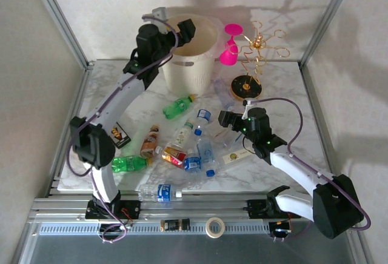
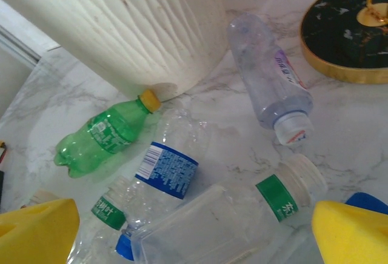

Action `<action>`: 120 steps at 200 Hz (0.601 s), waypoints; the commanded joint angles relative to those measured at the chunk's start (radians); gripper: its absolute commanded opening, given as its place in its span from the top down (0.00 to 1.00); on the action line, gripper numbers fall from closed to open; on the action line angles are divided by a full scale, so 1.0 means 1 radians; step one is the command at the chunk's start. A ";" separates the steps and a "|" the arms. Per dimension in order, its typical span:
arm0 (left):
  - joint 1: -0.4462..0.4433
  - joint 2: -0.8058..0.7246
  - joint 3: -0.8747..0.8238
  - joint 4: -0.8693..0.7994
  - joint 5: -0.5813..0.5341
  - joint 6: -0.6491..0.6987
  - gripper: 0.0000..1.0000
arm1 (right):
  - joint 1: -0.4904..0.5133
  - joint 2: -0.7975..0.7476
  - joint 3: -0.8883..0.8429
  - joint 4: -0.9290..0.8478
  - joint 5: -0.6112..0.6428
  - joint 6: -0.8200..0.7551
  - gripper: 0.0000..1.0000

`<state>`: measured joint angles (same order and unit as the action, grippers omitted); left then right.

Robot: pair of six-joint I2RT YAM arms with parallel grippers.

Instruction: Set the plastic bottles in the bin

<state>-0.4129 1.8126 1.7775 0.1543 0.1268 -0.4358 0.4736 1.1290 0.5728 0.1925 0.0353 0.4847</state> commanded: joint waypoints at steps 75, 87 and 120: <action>-0.033 -0.487 -0.816 0.367 -0.044 -0.067 0.00 | -0.003 0.019 0.059 -0.165 0.116 0.133 0.01; -0.036 -0.525 -0.901 0.399 -0.059 -0.094 0.00 | -0.003 0.035 0.075 -0.202 0.115 0.134 0.01; -0.053 -0.592 -1.082 0.460 -0.060 -0.170 0.00 | -0.003 0.088 0.134 -0.326 0.137 0.115 0.01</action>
<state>-0.4488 1.2755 0.7815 0.5064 0.0830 -0.5274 0.4736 1.1812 0.6426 -0.0185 0.1345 0.5957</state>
